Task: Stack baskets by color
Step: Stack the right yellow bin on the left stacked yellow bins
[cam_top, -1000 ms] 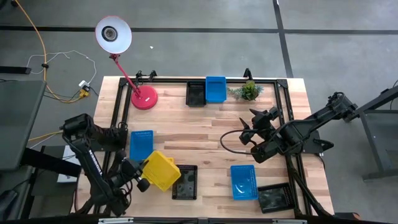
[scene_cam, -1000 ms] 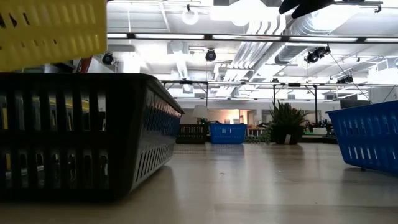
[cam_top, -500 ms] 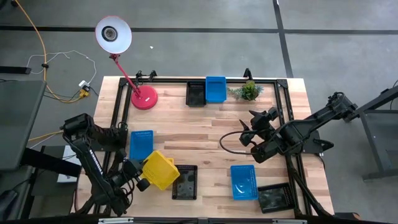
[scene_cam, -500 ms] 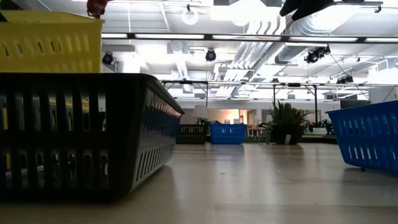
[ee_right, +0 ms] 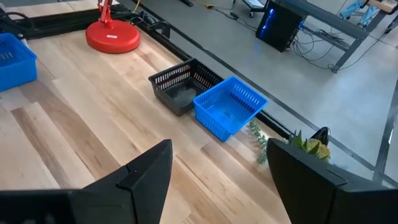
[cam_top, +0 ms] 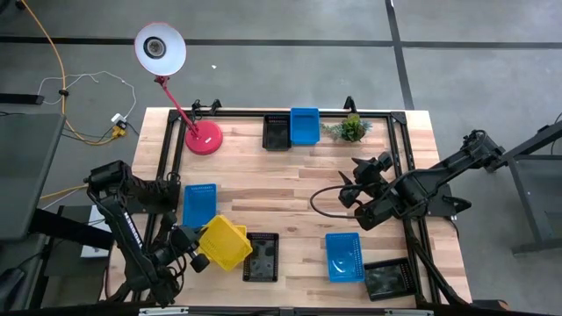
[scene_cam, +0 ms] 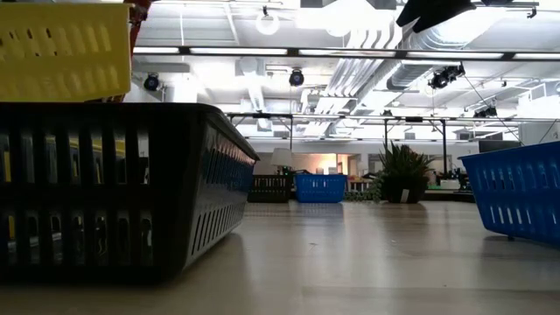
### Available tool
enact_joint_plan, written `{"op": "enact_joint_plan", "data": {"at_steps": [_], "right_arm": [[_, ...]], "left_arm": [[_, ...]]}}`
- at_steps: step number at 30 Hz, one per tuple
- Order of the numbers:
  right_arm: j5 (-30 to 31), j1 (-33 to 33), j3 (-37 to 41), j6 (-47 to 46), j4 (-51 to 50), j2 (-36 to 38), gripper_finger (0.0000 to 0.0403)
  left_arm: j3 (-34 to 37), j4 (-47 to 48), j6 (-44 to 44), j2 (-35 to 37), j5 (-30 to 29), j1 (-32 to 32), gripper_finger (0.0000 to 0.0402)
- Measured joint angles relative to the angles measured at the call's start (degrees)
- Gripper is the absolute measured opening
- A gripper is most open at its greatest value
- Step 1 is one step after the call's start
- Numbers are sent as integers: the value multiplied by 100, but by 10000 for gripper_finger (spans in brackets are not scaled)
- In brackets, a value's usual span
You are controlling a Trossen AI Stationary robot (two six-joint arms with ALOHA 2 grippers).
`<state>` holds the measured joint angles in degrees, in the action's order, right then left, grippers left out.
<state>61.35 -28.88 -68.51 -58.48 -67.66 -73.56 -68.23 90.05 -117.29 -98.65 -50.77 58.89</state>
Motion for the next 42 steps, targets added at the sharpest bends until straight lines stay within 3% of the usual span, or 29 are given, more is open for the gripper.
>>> {"op": "enact_joint_plan", "data": {"at_steps": [12, 26, 34, 42], "right_arm": [[-42, 0, 0, -7, -4, 0, 249], [-44, 0, 0, -107, -2, 0, 249], [-44, 0, 0, -107, -3, 0, 249], [-44, 0, 0, -79, -4, 0, 249]], "left_arm": [[0, -2, 198, 0, 497, 47, 0], [0, -2, 394, 2, 523, 44, 3], [-35, -4, 375, 224, 658, 44, 62], [-620, -3, 910, 403, 748, 46, 131]]}}
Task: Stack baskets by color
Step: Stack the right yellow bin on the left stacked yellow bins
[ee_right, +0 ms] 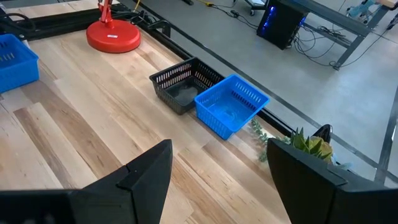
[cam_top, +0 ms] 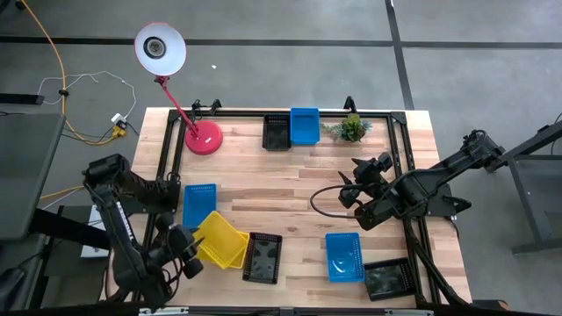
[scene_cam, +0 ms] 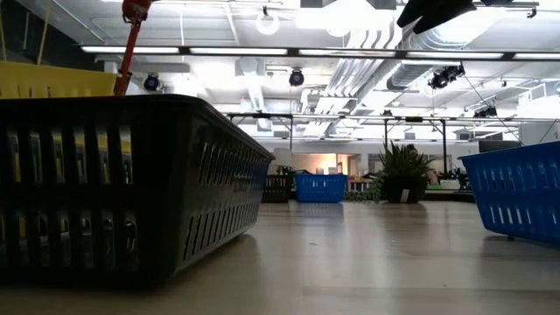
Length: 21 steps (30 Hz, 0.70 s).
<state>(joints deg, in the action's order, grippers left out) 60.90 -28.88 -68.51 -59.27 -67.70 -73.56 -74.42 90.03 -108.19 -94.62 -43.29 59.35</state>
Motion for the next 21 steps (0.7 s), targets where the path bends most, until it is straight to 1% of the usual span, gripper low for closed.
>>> {"op": "enact_joint_plan", "data": {"at_steps": [5, 7, 9, 12, 15, 16, 17, 18, 21], "right_arm": [[0, 0, 0, 13, 2, 0, 249], [5, 0, 0, -14, 2, 0, 249], [7, 0, 0, -34, 7, 0, 249], [7, 0, 0, -81, 18, 0, 249], [9, 0, 0, -158, 19, 0, 249], [9, 0, 0, -198, 19, 0, 249], [8, 0, 0, -226, 21, 0, 249], [6, 0, 0, -231, 24, 0, 249], [-8, 0, 0, -230, 42, 0, 249]], "left_arm": [[-493, -3, 927, 71, -144, -45, 153], [-534, -1, 1332, 102, -270, -131, 154], [-468, -3, 1525, 120, -484, -298, 146], [-273, 0, 1937, 172, -623, -670, 107], [-48, -2, 2447, 259, -784, -1138, 36], [24, -4, 2627, 304, -825, -1292, 19], [86, -6, 2803, 353, -833, -1475, 11], [128, -14, 3018, 399, -781, -1642, 11], [211, -139, 3817, 574, -437, -2118, 4]]}}
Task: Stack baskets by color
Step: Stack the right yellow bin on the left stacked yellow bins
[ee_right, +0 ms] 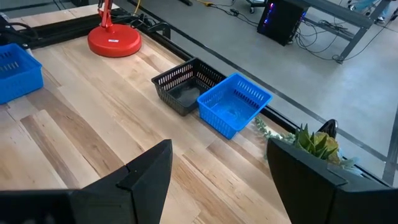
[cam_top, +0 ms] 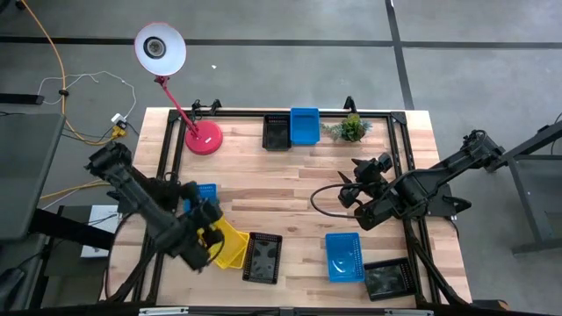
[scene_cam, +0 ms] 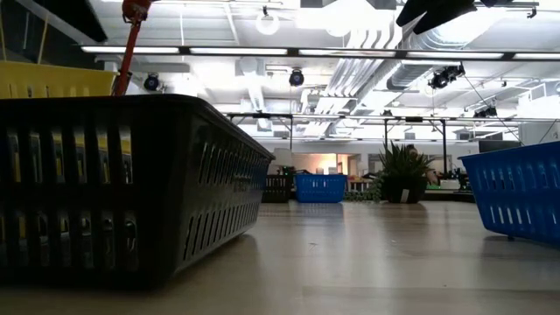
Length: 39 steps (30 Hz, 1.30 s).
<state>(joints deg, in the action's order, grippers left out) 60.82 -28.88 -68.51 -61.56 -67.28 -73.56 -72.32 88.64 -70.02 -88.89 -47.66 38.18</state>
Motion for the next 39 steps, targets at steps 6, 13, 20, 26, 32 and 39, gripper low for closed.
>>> {"op": "enact_joint_plan", "data": {"at_steps": [6, 13, 20, 26, 32, 39], "right_arm": [[-5, 0, 0, 5, 1, 0, 249], [-16, 0, 0, 5, -16, 0, 249], [-27, 0, 0, 5, -21, 0, 249], [-40, 0, 0, 5, -29, 0, 249], [-42, 0, 0, 5, -27, 0, 249], [-42, 0, 0, 5, -23, 0, 249]], "left_arm": [[42, -1074, 1751, 605, 613, -860, 1], [42, -2461, 3710, 1057, 2641, -1985, 0], [52, -2000, 4259, 835, 3249, -2782, 0], [107, -1541, 4190, 815, 3558, -2864, 0], [646, -1618, 4246, 838, 3889, -2754, 0], [1004, -1963, 4326, 835, 3922, -2754, 0]]}}
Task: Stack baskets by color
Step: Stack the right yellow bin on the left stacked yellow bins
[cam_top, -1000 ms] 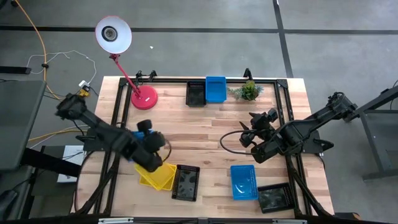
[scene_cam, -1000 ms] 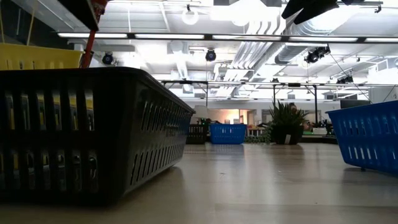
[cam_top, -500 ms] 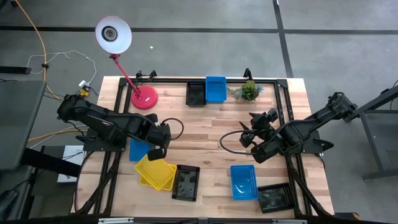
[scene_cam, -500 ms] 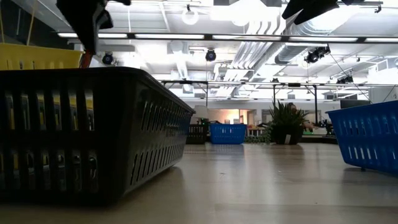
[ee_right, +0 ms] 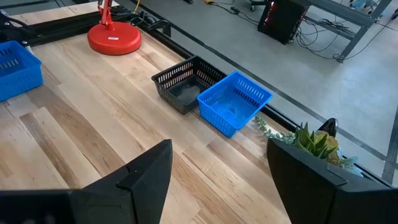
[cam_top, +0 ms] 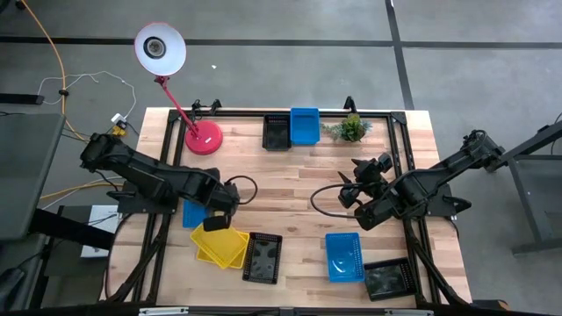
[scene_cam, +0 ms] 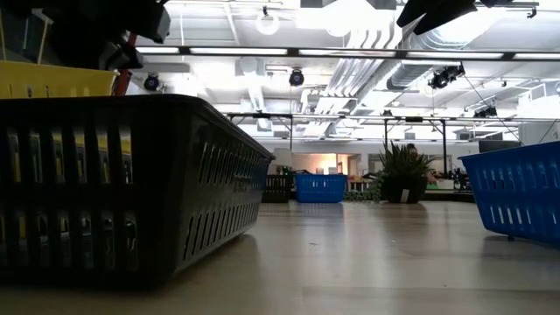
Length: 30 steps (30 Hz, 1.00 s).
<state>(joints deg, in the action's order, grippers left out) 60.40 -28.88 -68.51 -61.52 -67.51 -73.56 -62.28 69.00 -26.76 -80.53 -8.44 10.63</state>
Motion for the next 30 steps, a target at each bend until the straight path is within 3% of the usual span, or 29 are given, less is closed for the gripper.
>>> {"op": "enact_joint_plan", "data": {"at_steps": [9, 25, 30], "right_arm": [[2, 0, 0, 0, 3, 0, 249], [3, 0, 0, 0, 50, 0, 249], [2, 0, 0, -1, 50, 0, 249]], "left_arm": [[-2, 67, -274, 119, 288, 395, 0], [-2, -11, -1612, 415, 176, 1897, 0], [-2, -73, -1595, 427, -363, 2199, 0]]}}
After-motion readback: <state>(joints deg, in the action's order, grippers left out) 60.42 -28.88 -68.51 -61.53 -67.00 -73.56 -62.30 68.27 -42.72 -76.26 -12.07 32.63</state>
